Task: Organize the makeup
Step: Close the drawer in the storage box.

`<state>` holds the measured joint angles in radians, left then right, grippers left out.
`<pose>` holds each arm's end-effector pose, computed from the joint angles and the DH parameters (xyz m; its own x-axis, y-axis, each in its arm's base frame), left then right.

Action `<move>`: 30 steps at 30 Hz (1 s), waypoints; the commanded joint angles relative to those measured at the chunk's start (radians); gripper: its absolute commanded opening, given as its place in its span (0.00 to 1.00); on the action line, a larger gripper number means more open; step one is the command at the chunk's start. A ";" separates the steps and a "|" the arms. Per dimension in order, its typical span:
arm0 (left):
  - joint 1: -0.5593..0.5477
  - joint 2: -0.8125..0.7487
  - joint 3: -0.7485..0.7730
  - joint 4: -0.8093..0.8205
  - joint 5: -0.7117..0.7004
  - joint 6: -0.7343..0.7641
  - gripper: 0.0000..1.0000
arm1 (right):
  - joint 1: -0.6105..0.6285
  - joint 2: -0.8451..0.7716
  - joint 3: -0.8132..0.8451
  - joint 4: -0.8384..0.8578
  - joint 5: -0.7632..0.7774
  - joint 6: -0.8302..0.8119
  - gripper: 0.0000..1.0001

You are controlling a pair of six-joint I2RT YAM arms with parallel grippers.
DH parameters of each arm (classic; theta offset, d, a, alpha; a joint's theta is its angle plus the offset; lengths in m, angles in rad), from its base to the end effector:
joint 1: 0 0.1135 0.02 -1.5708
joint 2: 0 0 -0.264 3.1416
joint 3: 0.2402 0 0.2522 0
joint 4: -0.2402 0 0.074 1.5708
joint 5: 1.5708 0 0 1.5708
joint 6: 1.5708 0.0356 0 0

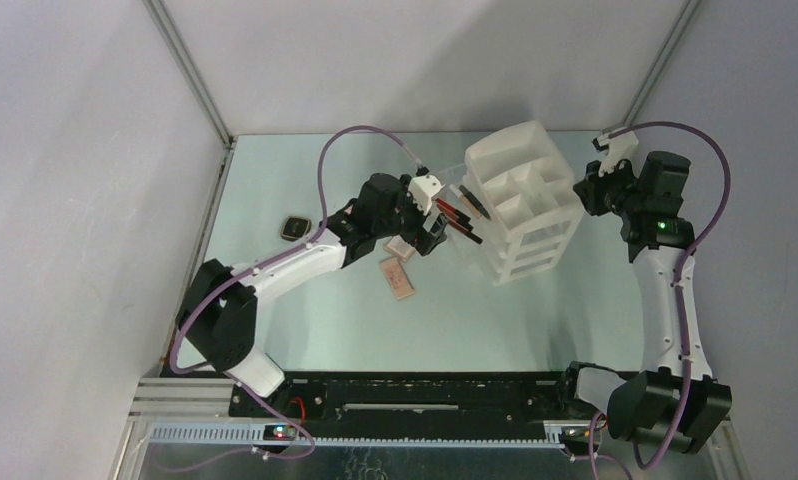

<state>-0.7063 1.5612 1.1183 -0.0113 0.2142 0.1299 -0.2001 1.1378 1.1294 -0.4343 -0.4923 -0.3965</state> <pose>0.2707 -0.2409 0.2790 -0.2300 0.3626 -0.9031 0.8162 0.5773 0.0239 0.2483 -0.0332 0.3659 -0.2933 -0.2878 -0.9117 -0.3866 0.9079 -0.1622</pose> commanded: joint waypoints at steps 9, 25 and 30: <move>-0.004 0.126 0.199 0.004 0.058 -0.012 0.96 | 0.007 0.026 0.037 -0.085 -0.162 -0.073 0.12; -0.020 0.346 0.540 -0.130 0.143 -0.004 0.97 | 0.005 0.048 0.037 -0.127 -0.146 -0.121 0.08; -0.035 0.364 0.541 -0.136 0.113 -0.023 0.97 | 0.005 0.045 0.036 -0.123 -0.133 -0.094 0.08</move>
<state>-0.7185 1.9129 1.6043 -0.1600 0.3279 0.1345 -0.2108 1.1740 1.1553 -0.4675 -0.5850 -0.4927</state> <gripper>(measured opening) 0.965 0.200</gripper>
